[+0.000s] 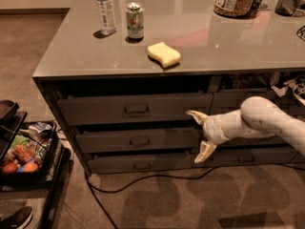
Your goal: Open middle drawer
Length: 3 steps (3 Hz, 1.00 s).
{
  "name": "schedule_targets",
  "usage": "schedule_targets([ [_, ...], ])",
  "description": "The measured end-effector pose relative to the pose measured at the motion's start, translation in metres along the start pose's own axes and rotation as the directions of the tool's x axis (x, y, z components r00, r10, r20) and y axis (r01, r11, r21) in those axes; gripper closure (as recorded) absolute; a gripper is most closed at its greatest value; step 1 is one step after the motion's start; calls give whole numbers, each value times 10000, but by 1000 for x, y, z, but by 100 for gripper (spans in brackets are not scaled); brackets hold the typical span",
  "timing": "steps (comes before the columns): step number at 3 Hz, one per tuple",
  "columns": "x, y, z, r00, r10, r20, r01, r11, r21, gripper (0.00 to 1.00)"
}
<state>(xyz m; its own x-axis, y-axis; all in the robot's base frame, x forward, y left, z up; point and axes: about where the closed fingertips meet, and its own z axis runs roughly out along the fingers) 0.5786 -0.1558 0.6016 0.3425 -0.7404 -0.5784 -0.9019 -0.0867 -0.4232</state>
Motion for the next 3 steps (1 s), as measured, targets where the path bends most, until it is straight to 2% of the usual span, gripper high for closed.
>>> schedule_targets([
  [1,22,-18,16,9926,-160,-1207,202,9992,337,0],
  [2,27,-23,21,9900,238,-1389,-147,9977,661,0],
  [3,27,-23,21,9900,238,-1390,-147,9977,660,0],
])
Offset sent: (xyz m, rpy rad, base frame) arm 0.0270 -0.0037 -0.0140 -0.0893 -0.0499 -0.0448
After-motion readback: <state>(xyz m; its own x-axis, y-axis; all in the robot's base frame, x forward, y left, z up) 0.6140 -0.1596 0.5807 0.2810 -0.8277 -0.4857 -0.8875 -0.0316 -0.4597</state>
